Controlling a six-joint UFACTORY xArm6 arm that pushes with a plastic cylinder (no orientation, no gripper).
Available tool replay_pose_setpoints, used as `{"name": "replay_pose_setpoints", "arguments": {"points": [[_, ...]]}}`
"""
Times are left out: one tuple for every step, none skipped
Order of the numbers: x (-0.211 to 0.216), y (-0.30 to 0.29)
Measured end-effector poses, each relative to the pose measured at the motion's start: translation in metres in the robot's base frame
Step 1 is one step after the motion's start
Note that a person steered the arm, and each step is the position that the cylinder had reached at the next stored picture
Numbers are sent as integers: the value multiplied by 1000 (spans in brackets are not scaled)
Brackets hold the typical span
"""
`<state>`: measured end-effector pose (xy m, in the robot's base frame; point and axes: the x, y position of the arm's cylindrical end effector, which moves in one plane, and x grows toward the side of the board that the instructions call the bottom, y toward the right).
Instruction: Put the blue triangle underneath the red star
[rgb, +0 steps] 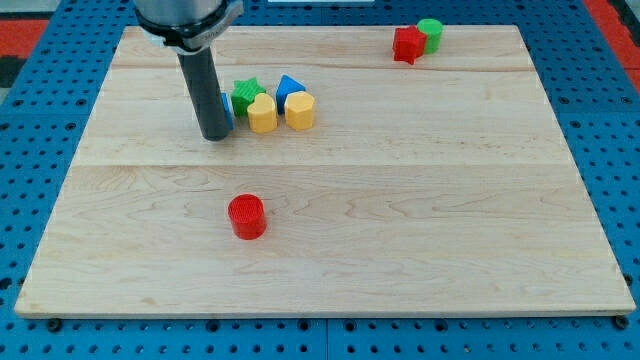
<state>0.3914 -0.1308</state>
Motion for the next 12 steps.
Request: {"name": "replay_pose_setpoints", "arguments": {"points": [[-3,-3],[-3,-25],[-3,-84],[-3,-91],[-3,-56],[-10,-30],[-15,-6],[-23,-1],[-32,-35],[-46,-81],[-34,-23],[-32,30]]}}
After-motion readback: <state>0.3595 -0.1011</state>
